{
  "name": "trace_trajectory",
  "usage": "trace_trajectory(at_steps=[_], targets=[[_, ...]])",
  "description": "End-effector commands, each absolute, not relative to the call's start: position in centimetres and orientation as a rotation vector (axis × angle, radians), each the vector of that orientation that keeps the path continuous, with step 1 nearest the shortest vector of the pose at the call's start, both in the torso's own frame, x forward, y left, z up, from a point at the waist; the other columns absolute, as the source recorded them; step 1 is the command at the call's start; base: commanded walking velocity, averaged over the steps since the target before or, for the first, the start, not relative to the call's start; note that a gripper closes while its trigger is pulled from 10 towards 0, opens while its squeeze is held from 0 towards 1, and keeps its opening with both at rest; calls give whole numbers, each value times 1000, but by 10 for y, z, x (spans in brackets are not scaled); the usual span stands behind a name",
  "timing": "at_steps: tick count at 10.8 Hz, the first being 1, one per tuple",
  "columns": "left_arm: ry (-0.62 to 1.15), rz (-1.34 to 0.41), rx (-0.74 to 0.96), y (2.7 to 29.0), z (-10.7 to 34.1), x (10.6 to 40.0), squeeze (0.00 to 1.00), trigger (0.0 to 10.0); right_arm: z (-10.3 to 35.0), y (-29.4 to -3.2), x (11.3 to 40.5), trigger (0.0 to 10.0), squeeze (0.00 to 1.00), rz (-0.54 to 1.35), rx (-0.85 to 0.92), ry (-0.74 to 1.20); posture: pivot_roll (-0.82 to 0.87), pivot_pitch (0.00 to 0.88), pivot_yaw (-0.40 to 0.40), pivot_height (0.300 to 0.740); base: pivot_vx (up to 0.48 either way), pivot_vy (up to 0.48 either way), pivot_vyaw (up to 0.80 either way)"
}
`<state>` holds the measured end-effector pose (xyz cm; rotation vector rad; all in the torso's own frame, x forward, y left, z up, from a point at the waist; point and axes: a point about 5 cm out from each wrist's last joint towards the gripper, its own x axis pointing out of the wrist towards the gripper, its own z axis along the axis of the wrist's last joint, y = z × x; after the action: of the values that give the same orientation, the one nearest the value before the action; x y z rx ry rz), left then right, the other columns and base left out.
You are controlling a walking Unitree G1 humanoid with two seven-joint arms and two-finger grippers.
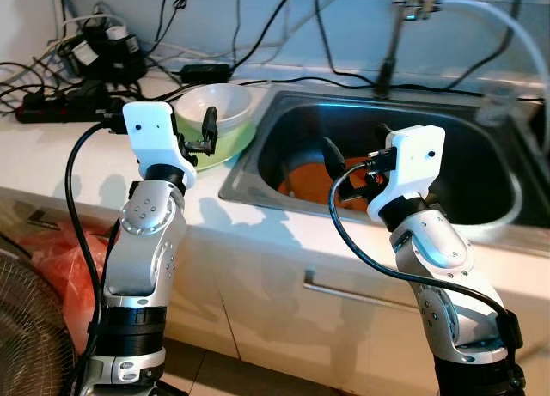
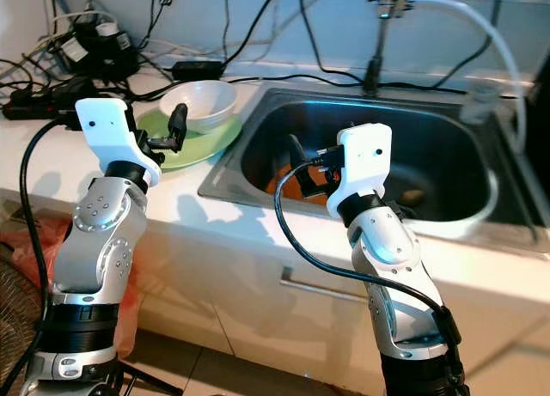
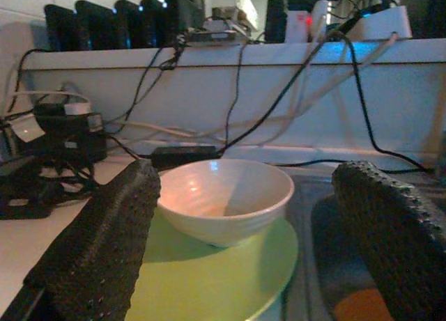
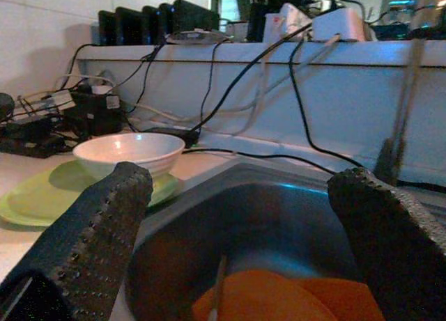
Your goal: Kitchen organization
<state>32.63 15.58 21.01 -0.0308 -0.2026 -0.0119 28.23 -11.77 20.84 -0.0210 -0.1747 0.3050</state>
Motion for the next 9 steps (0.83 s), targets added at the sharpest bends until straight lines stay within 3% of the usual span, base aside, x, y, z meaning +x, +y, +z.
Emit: trace_trajectory(at_steps=[1, 2, 5, 9], targets=[[-202, -1, -30, 157, 213, 329, 0, 10000, 208, -118, 281, 10000, 0, 300, -21, -171, -82, 0, 84, 740, 0, 0, 0], [-197, 2, -33, 157, 212, 330, 0, 10000, 208, -117, 281, 10000, 0, 299, -15, -167, -82, 0, 85, 740, 0, 0, 0], [-182, 0, -40, 157, 209, 331, 0, 10000, 207, -117, 281, 10000, 0, 298, -9, -163, -88, 0, 90, 740, 0, 0, -629], [-168, 4, -61, 158, 208, 336, 0, 10000, 208, -118, 281, 10000, 0, 291, -18, -164, -91, 0, 92, 740, 0, 0, 0]])
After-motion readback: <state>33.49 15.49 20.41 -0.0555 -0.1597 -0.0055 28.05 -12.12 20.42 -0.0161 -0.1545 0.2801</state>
